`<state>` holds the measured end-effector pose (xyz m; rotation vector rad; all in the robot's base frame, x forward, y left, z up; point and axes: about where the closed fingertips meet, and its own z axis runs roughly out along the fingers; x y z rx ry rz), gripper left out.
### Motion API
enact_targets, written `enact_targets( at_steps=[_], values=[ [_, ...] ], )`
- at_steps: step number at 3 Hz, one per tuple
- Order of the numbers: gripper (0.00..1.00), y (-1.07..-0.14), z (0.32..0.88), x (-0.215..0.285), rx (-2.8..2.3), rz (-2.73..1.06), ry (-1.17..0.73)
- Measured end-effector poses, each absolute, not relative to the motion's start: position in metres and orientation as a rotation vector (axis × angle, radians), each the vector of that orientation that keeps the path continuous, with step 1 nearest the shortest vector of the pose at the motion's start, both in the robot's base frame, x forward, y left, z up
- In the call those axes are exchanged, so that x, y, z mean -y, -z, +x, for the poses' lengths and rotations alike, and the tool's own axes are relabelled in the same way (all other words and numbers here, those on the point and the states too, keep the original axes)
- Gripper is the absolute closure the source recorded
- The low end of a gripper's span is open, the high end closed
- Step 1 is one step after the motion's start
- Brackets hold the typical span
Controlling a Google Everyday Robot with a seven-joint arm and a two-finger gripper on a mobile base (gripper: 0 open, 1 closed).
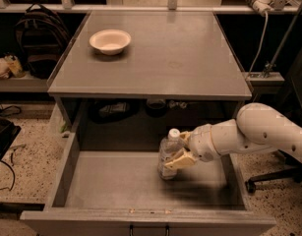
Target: Place blue plastic bottle into top drawer
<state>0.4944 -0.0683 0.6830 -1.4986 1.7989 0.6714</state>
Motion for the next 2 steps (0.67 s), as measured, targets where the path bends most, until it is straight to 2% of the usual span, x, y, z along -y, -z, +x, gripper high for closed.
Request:
enact_targets(
  at_steps=[2],
  values=[
    [0.34,-0.6829,0.4944,0.0682,-1.799,-1.499,-0.672]
  ],
)
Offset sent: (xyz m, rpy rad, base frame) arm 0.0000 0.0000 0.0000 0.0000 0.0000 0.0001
